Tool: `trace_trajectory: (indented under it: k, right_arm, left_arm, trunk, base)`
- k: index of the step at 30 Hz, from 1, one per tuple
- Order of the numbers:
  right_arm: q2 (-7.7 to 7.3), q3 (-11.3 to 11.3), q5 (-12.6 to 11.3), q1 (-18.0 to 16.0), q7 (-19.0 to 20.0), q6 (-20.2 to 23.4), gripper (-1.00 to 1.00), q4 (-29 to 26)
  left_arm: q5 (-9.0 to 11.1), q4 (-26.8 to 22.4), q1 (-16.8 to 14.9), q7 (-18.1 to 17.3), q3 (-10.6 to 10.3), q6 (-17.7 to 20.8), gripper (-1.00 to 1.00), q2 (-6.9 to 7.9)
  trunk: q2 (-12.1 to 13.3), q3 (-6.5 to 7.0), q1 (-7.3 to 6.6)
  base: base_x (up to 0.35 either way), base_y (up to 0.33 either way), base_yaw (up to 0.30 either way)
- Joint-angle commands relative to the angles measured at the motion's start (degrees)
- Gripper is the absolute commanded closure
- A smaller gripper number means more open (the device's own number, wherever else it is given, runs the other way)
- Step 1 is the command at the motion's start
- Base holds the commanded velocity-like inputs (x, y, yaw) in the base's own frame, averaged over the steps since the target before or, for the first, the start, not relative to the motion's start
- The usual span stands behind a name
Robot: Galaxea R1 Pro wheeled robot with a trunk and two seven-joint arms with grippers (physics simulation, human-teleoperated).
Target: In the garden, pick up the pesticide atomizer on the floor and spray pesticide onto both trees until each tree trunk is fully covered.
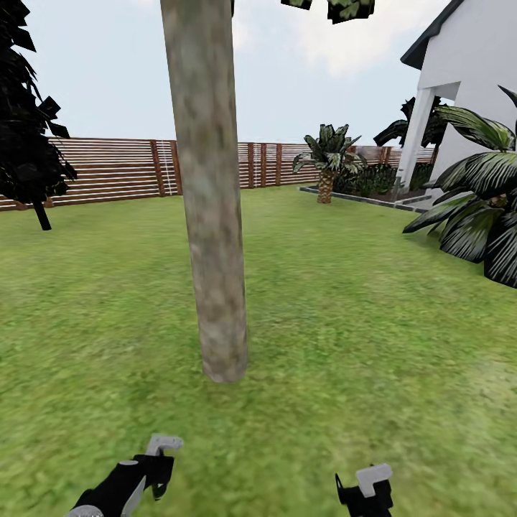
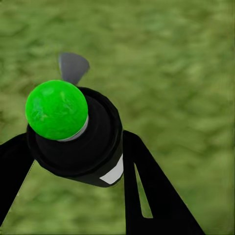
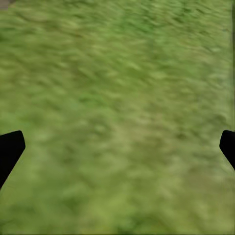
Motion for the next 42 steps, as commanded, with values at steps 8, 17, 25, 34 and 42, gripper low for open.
trace_trajectory:
  k: [8,17,25,34,42]
  right_arm:
    - [-0.23,0.58,0.23,-0.02,-0.68,-0.23,-1.0,0.19]
    - [-0.37,0.63,0.24,0.06,-0.63,-0.24,-1.0,0.25]
    - [-0.84,0.5,-1.64,0.07,-0.76,-0.32,-1.0,0.13]
    - [-0.85,0.85,-8.36,0.84,-0.5,-0.24,-1.0,0.38]
    - [-0.84,0.83,-8.43,0.92,-0.51,-0.24,-1.0,0.29]
  left_arm:
    - [-0.27,-1.69,-0.3,-0.12,0.54,5.64,1.0,-2.33]
    - [-0.5,-1.83,-0.39,0.05,0.12,10.66,1.0,-2.51]
    - [-0.28,-1.88,-1.92,0.08,0.25,10.68,1.0,-2.67]
    - [-0.35,-1.92,-1.61,0.13,0.33,9.66,1.0,-2.65]
    - [-0.35,-1.94,-1.69,0.14,0.44,9.63,1.0,-2.7]
  trunk:
    - [-0.02,-0.06,-0.01]
    - [-0.02,-0.06,-0.01]
    - [-0.02,-0.06,-0.01]
    - [-0.02,-0.06,-0.01]
    - [-0.02,-0.06,-0.01]
  base:
    - [0.199,-0.047,0.0]
    - [0.252,-0.176,0.0]
    - [0.183,-0.261,0.0]
    - [0.005,0.0,0.0]
    - [0.173,-0.053,0.0]
